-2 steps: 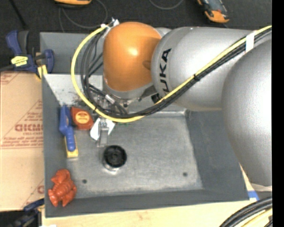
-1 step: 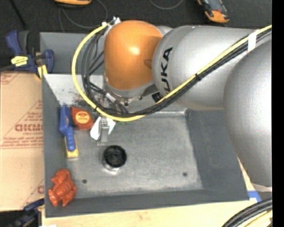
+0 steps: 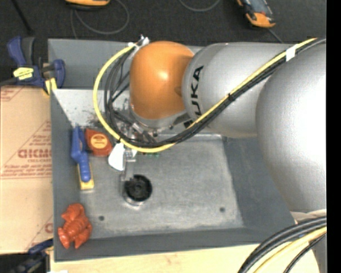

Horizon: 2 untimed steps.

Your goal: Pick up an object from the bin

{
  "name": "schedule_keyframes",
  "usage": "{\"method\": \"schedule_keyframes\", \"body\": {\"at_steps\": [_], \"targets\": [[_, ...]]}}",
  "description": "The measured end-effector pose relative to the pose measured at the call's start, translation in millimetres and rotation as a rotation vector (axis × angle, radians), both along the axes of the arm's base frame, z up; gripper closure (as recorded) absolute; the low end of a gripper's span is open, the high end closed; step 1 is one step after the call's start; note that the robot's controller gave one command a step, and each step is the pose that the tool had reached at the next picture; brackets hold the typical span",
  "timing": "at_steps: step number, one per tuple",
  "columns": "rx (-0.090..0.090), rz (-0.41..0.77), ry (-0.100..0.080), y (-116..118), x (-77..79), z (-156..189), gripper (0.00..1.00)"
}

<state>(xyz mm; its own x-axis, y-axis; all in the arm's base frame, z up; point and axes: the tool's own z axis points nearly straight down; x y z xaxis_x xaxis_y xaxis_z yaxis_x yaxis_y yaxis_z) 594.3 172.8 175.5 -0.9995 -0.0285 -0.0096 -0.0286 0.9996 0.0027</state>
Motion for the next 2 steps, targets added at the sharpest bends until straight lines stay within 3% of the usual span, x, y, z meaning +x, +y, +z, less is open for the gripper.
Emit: {"method": "schedule_keyframes", "body": {"at_steps": [1,2], "targets": [[-0.002,0.022,-0.002,-4.4,25.8,-50.1,0.0],[-0.003,0.029,0.007,-18.8,20.8,-82.3,0.0]]}}
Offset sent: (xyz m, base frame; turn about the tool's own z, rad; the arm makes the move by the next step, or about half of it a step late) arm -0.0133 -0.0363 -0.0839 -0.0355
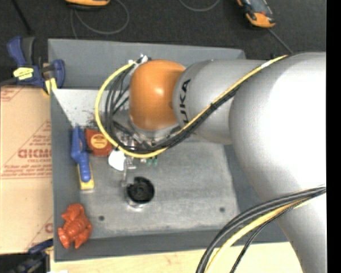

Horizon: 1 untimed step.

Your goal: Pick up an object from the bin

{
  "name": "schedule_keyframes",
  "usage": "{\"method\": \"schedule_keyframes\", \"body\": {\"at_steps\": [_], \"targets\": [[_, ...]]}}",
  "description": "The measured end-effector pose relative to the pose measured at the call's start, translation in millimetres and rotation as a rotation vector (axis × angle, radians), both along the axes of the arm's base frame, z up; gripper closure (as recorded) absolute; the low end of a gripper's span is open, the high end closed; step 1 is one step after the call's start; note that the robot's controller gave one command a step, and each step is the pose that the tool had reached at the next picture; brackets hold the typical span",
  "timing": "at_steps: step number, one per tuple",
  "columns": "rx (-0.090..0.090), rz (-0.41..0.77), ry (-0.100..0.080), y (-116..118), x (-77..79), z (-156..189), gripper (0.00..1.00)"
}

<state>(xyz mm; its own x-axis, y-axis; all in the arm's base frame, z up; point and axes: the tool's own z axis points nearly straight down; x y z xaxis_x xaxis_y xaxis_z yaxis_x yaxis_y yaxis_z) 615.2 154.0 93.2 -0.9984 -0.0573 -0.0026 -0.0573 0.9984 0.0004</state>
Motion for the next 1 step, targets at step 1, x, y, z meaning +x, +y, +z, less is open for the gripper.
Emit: {"method": "schedule_keyframes", "body": {"at_steps": [1], "targets": [[0.005,-0.048,-0.004,-27.4,-15.4,-13.6,0.0]]}}
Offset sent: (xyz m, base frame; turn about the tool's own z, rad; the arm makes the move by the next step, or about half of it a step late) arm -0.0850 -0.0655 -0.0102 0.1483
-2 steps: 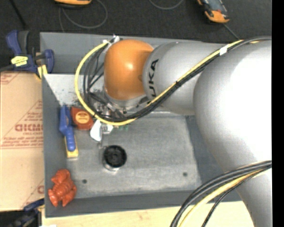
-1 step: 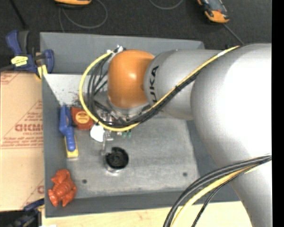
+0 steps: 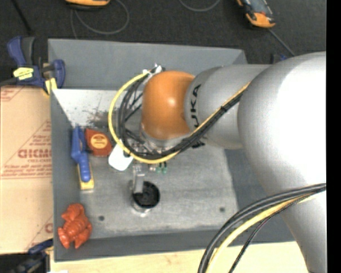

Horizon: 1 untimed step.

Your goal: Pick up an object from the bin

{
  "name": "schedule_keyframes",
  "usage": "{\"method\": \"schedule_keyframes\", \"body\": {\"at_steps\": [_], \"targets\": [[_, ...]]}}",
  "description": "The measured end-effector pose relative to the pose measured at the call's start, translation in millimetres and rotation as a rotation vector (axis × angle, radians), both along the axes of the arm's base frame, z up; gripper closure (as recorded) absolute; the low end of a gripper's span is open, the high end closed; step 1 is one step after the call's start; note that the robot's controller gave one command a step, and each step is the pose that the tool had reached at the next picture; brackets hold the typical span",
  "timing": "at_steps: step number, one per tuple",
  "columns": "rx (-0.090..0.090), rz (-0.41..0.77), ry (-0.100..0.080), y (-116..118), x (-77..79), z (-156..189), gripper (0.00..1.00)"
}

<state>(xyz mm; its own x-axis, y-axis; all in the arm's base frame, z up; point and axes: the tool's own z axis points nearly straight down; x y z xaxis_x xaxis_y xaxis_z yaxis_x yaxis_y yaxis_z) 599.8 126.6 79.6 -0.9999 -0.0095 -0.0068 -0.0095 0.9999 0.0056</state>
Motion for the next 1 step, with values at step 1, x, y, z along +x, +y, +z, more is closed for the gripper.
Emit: {"method": "schedule_keyframes", "body": {"at_steps": [1], "targets": [[-0.003,-0.072,-0.002,-26.3,-45.0,1.3,0.0]]}}
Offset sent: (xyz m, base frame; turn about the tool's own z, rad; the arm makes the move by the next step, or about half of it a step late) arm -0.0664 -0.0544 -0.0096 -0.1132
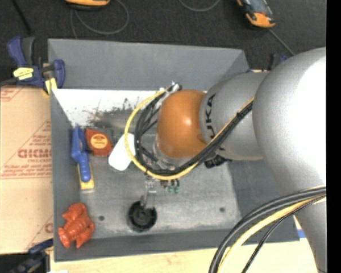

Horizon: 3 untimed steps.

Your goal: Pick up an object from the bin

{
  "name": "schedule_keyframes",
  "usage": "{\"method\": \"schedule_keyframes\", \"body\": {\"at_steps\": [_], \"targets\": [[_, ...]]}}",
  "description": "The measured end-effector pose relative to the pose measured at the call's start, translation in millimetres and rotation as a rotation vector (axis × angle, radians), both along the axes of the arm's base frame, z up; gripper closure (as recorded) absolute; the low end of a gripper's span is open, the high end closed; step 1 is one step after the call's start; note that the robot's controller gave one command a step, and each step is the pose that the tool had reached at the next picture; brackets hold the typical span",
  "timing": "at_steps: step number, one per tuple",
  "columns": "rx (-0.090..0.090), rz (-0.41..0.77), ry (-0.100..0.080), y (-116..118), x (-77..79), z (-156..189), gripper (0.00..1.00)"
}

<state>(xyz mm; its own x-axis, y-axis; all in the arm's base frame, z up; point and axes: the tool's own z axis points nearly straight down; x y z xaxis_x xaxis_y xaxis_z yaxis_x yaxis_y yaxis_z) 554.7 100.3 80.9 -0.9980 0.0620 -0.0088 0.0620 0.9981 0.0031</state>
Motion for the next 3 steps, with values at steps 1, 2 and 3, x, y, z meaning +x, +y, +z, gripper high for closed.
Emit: {"method": "schedule_keyframes", "body": {"at_steps": [1,2,3], "targets": [[-0.002,0.064,0.006,-14.8,-21.4,-4.5,0.0],[-0.003,0.175,-0.001,-23.4,-51.3,-7.1,0.0],[-0.001,0.128,-0.023,-27.0,-79.9,-4.9,0.0]]}}
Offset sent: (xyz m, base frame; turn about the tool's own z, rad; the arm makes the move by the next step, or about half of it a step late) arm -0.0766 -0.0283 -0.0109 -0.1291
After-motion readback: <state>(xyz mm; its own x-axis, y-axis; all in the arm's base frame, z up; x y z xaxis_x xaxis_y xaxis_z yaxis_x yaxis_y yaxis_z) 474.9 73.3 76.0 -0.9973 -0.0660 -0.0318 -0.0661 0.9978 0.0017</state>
